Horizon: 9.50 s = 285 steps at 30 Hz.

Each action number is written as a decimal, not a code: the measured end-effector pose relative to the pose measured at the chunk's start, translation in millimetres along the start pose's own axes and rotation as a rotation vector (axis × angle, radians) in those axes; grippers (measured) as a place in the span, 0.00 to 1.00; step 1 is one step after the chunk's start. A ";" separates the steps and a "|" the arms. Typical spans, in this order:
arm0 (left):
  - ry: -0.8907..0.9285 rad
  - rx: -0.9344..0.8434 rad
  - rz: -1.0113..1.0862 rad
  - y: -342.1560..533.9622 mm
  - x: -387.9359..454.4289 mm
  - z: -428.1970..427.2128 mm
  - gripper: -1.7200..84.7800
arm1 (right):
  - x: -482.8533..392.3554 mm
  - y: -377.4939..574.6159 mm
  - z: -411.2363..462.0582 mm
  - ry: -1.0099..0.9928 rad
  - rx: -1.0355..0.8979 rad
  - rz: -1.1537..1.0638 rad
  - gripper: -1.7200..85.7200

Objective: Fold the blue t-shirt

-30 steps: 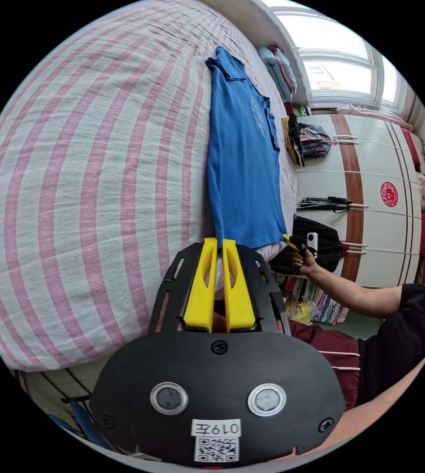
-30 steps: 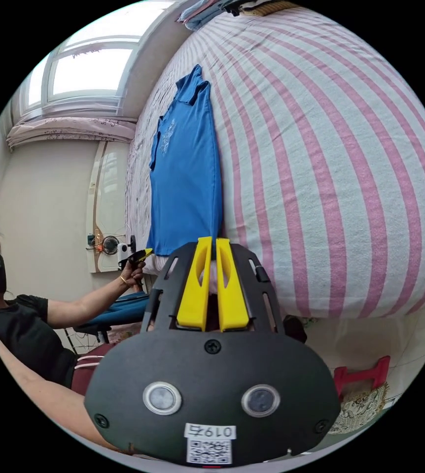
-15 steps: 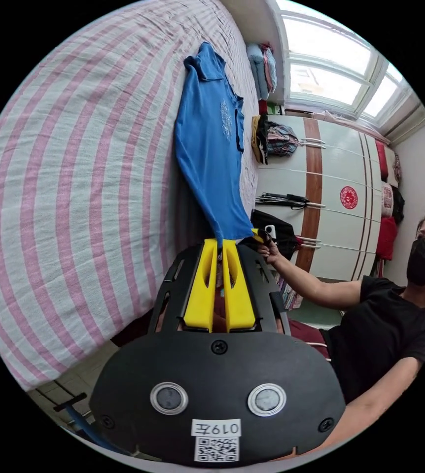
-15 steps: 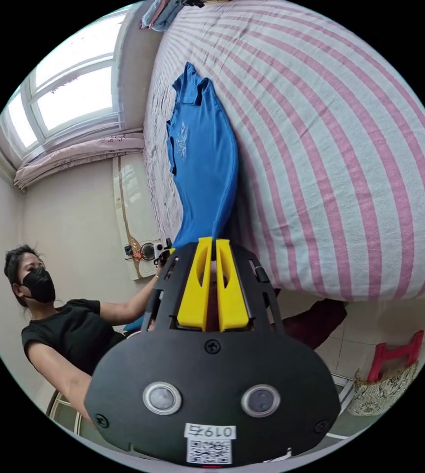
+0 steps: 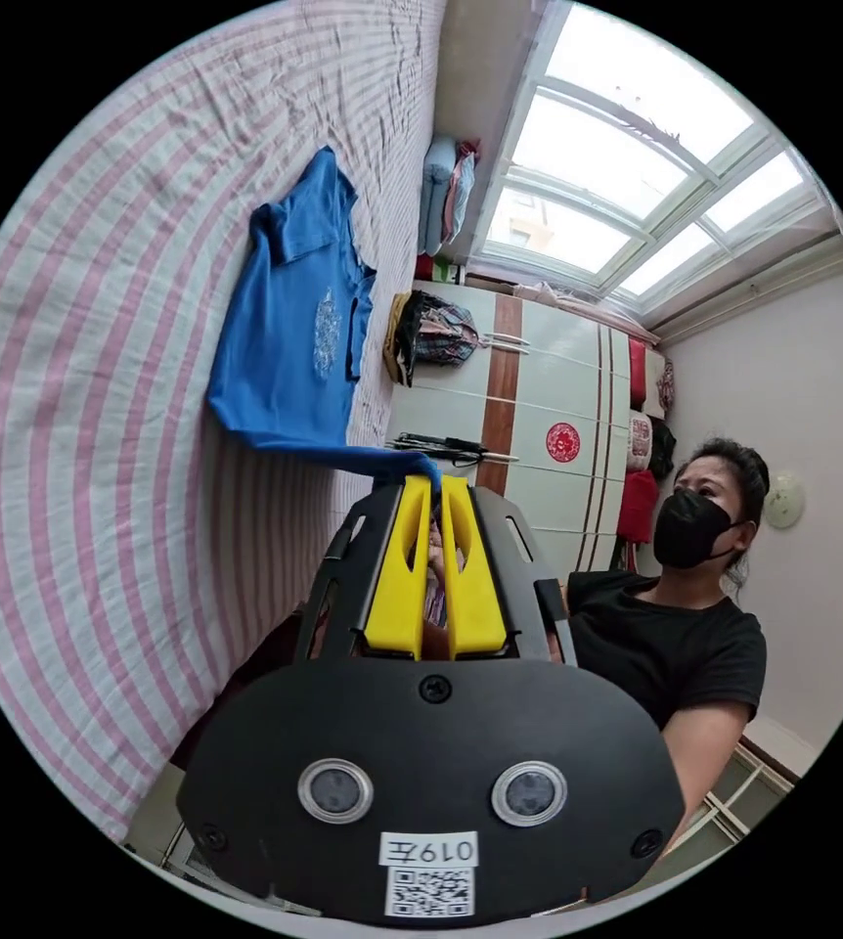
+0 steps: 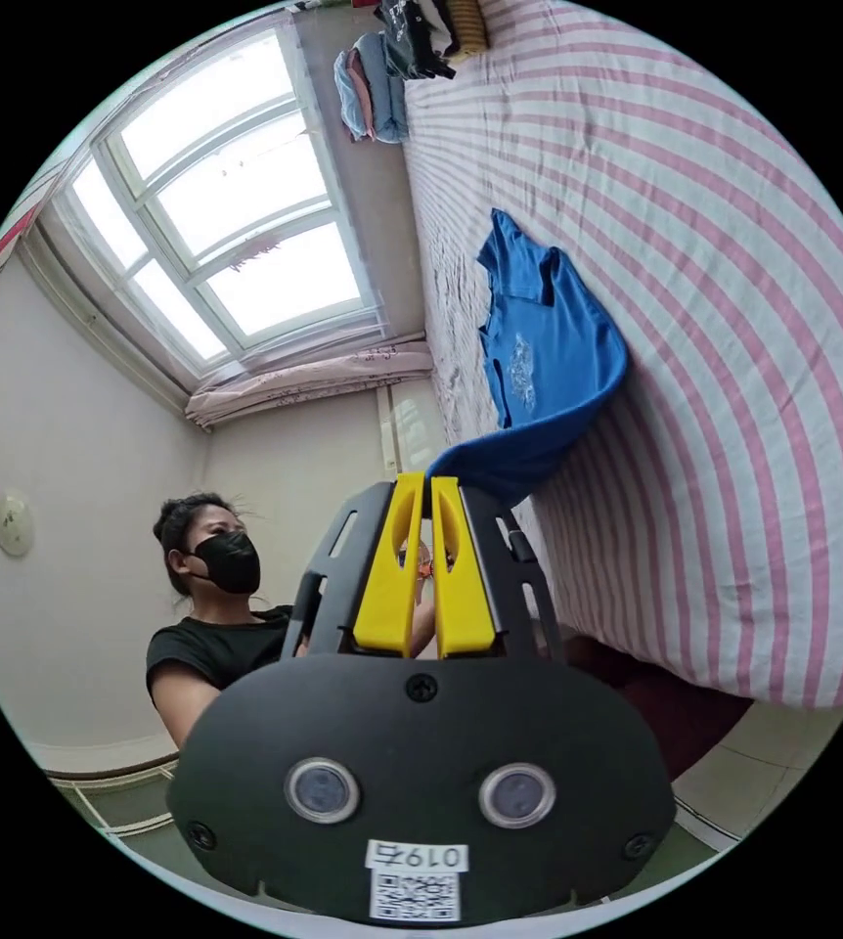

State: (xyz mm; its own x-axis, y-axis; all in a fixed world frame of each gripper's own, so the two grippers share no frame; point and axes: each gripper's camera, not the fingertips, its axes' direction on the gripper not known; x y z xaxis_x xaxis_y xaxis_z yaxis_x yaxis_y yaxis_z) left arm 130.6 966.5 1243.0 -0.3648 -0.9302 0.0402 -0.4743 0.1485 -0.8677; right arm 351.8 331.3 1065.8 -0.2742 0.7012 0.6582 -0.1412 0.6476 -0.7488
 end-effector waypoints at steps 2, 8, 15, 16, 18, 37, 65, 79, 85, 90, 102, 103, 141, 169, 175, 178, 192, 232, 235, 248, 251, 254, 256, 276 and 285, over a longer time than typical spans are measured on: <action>0.041 0.063 -0.008 -20.8 10.3 4.7 0.04 | -13.1 -29.5 7.3 -0.041 0.040 0.004 0.02; 0.130 0.285 -0.078 -91.1 33.5 22.6 0.04 | -43.7 -117.3 37.0 -0.114 0.100 -0.003 0.02; 0.097 0.397 -0.120 -179.8 69.4 43.5 0.03 | -64.0 -214.7 67.9 -0.103 0.140 0.042 0.02; 0.096 0.400 -0.127 -186.8 72.5 44.8 0.03 | -68.4 -228.8 72.5 -0.095 0.146 0.051 0.02; 0.073 0.414 -0.158 -212.5 85.7 49.8 0.03 | -75.3 -246.3 78.0 -0.076 0.153 0.063 0.02; 0.032 0.493 -0.369 -345.3 194.1 100.6 0.05 | -176.9 -339.6 101.1 -0.013 0.279 0.184 0.05; -0.714 -0.085 0.340 -424.5 497.8 272.8 0.04 | -524.0 -304.1 300.7 1.185 -0.437 -1.004 0.05; -1.208 -0.606 0.963 -443.4 597.3 407.7 0.13 | -619.1 -300.0 338.4 1.421 -0.790 -1.282 0.12; -1.242 -0.696 1.004 -451.0 614.4 438.8 0.12 | -644.1 -307.3 344.9 1.436 -0.940 -1.288 0.11; -1.243 -0.766 1.026 -443.1 622.3 464.6 0.11 | -666.1 -303.5 343.8 1.405 -0.981 -1.293 0.03; -1.233 -0.756 0.944 -417.2 619.1 462.3 0.06 | -688.2 -302.1 312.5 1.383 -0.919 -1.191 0.02; -1.239 -0.752 0.934 -415.9 617.8 461.8 0.06 | -683.5 -301.4 309.8 1.411 -0.914 -1.175 0.03; -1.103 -0.086 0.339 -92.7 449.1 164.9 0.14 | -577.4 -95.2 43.0 1.273 -0.458 -0.746 0.13; -1.001 -0.165 0.346 -89.4 285.3 88.1 0.04 | -487.4 -187.8 31.6 1.138 -0.651 -0.784 0.02; -0.876 -0.169 0.286 -102.4 256.5 64.8 0.03 | -475.8 -209.4 32.0 1.102 -0.664 -0.750 0.05; -0.853 -0.208 0.305 -109.5 245.8 64.3 0.03 | -463.3 -214.5 42.4 1.131 -0.718 -0.762 0.11; -0.887 -0.414 0.349 -152.3 211.0 66.5 0.03 | -452.6 -222.4 84.8 1.273 -0.839 -0.948 0.02; -1.083 -0.355 0.220 46.8 211.9 110.9 0.03 | -395.7 15.2 36.0 1.474 -0.496 -0.714 0.09; -1.069 -0.170 0.292 54.2 232.8 127.0 0.03 | -388.7 8.2 29.1 1.393 -0.321 -0.577 0.12; -1.116 -0.095 0.248 89.6 200.8 194.8 0.03 | -330.7 20.9 4.2 1.293 -0.226 -0.430 0.03; -1.095 -0.095 0.226 97.8 206.0 195.2 0.03 | -322.9 27.0 -7.6 1.213 -0.255 -0.401 0.06; -1.118 -0.071 0.246 106.3 224.4 200.4 0.03 | -333.7 31.6 -25.7 1.148 -0.217 -0.441 0.08; -1.141 -0.017 0.294 110.5 242.1 204.6 0.03 | -338.0 26.2 -34.6 1.127 -0.174 -0.435 0.08; -1.473 -0.097 0.438 90.0 289.6 300.7 0.03 | -349.7 40.8 11.4 1.431 -0.272 -0.609 0.03; -1.468 -0.018 0.461 91.7 322.0 293.2 0.03 | -385.3 18.9 -3.4 1.365 -0.189 -0.639 0.08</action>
State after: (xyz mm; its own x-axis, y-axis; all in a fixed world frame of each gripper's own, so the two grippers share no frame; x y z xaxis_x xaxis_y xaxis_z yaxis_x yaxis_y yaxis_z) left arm 204.5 582.2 1031.1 0.6026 -0.3028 -0.7384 -0.5587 0.5005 -0.6613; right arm 458.1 74.4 798.3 0.8624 -0.0414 0.5046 0.2578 0.8936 -0.3674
